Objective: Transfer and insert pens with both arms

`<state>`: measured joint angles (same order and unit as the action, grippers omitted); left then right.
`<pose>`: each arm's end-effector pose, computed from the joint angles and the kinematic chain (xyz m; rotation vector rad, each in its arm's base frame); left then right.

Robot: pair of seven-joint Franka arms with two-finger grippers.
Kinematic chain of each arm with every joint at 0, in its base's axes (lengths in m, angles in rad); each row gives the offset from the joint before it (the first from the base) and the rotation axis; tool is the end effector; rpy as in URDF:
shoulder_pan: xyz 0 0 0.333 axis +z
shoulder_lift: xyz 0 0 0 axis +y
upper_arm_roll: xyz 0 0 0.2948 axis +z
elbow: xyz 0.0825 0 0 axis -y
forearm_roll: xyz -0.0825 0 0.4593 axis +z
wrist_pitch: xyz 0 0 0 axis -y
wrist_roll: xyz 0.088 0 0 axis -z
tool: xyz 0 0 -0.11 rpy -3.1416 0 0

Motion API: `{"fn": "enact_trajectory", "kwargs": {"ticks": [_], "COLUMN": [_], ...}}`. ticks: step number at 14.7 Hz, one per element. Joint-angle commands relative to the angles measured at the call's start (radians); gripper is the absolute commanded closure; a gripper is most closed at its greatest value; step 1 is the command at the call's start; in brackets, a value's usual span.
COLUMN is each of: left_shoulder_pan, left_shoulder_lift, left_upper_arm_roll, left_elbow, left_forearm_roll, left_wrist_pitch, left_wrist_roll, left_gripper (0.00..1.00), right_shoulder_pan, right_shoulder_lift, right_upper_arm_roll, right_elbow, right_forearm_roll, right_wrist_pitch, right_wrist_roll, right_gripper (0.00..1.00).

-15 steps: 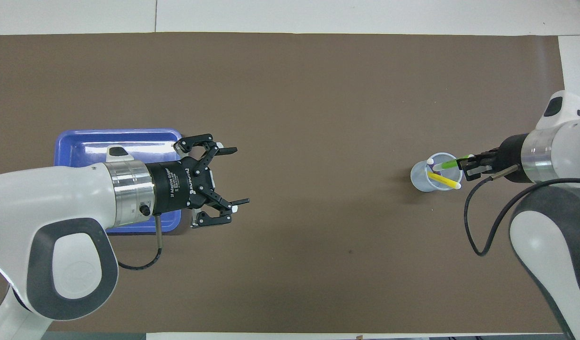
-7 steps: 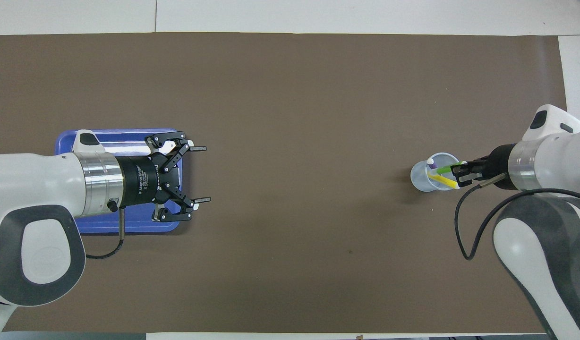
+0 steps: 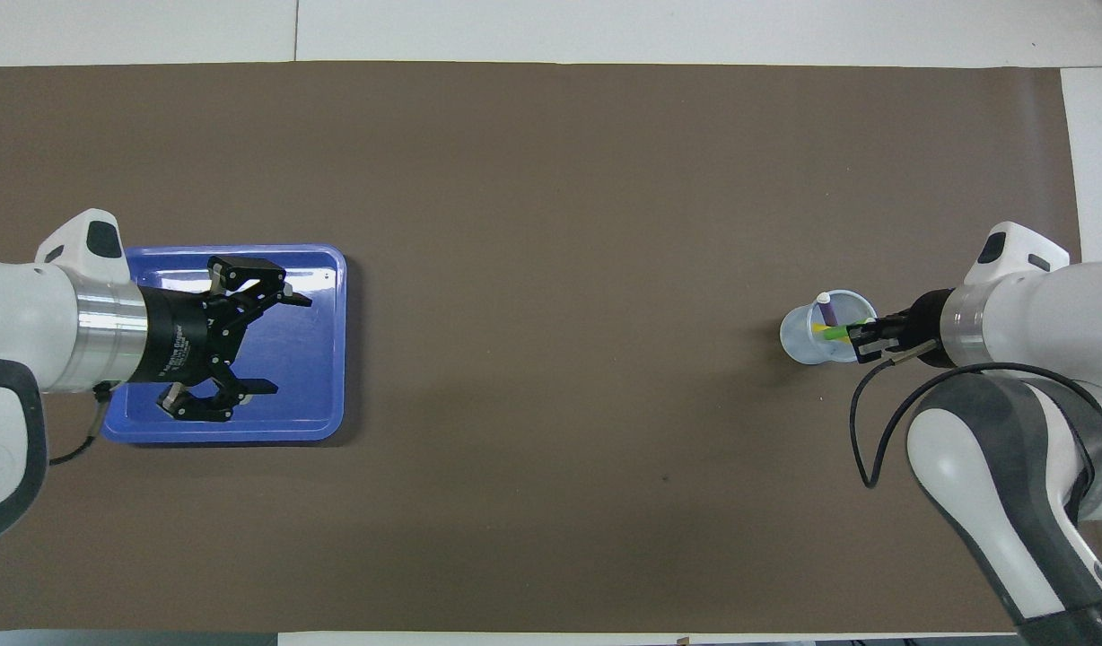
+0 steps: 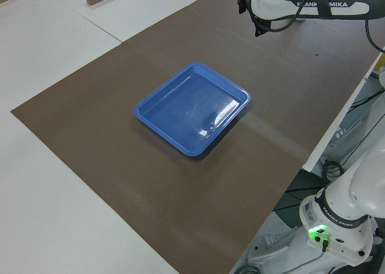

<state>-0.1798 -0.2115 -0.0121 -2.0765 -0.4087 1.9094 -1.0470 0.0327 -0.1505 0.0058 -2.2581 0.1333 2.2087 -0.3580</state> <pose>0.5606 -0.1393 0.4841 2.4590 1.3181 -0.2658 0.5725 0.0268 0.3726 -3.0043 -0.4886 -0.1787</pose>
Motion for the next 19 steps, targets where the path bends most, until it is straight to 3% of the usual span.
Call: {"fn": "enact_trajectory", "kwargs": {"ticks": [1,3,7,11,16,19], "left_shoulder_pan": [-0.007,-0.001,0.025,0.060,0.066,0.065], "left_shoulder_lift": [0.099,0.144,0.190,0.192,0.165,0.185], "left_upper_arm_roll": [0.034,0.038,0.038,0.043,-0.020,-0.009], "left_elbow": [0.198,0.307,0.467,0.493,0.424,0.456], "left_forearm_roll": [0.134,0.212,0.333,0.369,0.384,0.393], "left_wrist_pitch": [-0.180,-0.287,-0.472,-0.570,-0.403,-0.420], "left_wrist_roll": [0.160,0.298,0.597,0.979,1.055,1.067], "left_gripper": [0.00,0.00,0.00,0.00,0.00,0.00], "right_shoulder_pan": [-0.008,-0.010,-0.010,-0.011,-0.013,-0.010], "right_shoulder_lift": [0.003,0.012,0.020,0.020,0.041,0.068], "right_upper_arm_roll": [0.000,-0.006,-0.024,-0.061,-0.081,-0.078], "right_elbow": [-0.006,0.009,0.060,0.145,0.339,0.461], "right_forearm_roll": [-0.015,-0.014,-0.014,-0.020,-0.144,-0.175], "right_wrist_pitch": [0.028,0.028,0.005,-0.090,-0.285,-0.429], "right_wrist_roll": [-0.004,-0.004,-0.005,-0.004,0.091,0.207], "right_gripper": [0.16,0.00,0.00,0.00,0.00,0.00]}}
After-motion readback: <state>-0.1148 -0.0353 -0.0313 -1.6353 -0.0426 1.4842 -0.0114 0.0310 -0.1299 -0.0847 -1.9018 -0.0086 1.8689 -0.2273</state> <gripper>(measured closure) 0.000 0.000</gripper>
